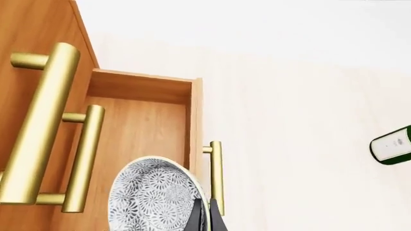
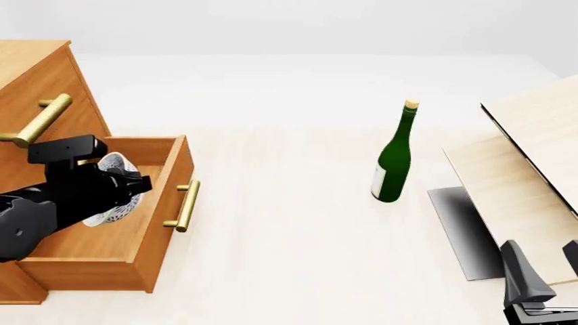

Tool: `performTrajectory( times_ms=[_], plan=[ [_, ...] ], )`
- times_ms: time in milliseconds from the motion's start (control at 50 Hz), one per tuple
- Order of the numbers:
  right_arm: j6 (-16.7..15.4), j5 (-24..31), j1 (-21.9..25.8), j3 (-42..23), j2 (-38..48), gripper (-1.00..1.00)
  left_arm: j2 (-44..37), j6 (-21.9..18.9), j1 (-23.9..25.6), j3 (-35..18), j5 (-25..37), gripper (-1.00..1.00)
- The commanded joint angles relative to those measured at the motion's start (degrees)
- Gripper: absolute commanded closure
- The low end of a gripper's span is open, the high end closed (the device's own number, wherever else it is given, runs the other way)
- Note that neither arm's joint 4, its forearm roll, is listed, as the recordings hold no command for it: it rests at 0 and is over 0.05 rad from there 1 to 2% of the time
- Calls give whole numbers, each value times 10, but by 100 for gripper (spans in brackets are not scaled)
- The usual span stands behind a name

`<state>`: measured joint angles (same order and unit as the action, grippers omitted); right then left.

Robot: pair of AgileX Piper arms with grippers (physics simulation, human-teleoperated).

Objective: Put the bowl in the bottom drawer of the cabinet.

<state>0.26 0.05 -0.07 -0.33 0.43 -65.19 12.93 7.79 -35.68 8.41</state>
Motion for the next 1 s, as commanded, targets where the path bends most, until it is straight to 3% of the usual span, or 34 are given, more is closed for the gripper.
performTrajectory(
  times_ms=[20, 580, 1000],
  plan=[
    [0, 0, 0, 0, 0, -100, -3, 8, -9, 26, -33, 100],
    [0, 0, 0, 0, 0, -100, -30, 12, -37, 53, -76, 100],
    [0, 0, 0, 0, 0, -100, -60, 1, -54, 44, -93, 100]
  ],
)
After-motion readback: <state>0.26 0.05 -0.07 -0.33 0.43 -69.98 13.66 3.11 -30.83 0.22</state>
